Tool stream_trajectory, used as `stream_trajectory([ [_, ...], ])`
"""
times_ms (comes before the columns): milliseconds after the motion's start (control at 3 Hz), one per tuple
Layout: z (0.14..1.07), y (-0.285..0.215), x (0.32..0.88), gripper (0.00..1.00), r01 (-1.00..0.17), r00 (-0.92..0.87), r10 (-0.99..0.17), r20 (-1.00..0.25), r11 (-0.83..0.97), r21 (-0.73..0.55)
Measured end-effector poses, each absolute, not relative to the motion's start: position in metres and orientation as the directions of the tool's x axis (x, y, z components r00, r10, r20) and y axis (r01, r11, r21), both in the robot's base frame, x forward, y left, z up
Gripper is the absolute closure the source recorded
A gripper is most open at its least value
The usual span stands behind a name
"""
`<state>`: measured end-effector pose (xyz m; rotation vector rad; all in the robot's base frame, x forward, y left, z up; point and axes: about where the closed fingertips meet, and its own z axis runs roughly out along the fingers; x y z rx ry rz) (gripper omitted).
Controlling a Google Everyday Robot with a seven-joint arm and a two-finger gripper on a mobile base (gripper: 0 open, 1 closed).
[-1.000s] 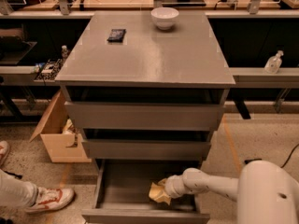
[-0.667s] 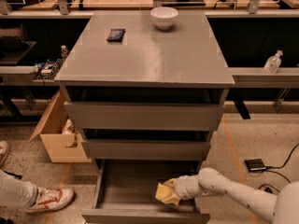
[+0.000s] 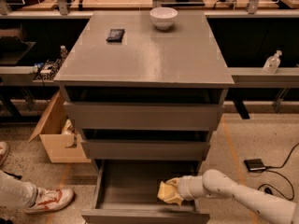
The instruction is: Pick sponge from bottom drawer and place on counter
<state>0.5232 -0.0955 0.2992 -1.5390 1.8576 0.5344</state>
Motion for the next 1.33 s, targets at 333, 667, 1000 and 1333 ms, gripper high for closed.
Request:
stream_trajectory([
  [333, 0.369, -0.108, 0.511, 1.0, -0.937, 0.01, -0.708, -0.706, 0.241, -0.255],
  [667, 0.445, -0.119, 0.49, 1.0, -0.873, 0.098, -0.747, -0.657, 0.252, -0.418],
  [1000, 0.489, -0.122, 0.466, 1.0, -0.822, 0.129, -0.803, -0.582, 0.241, -0.515],
  [1333, 0.511, -0.12, 0.453, 1.0, -0.791, 0.167, -0.83, -0.532, 0.21, -0.575],
])
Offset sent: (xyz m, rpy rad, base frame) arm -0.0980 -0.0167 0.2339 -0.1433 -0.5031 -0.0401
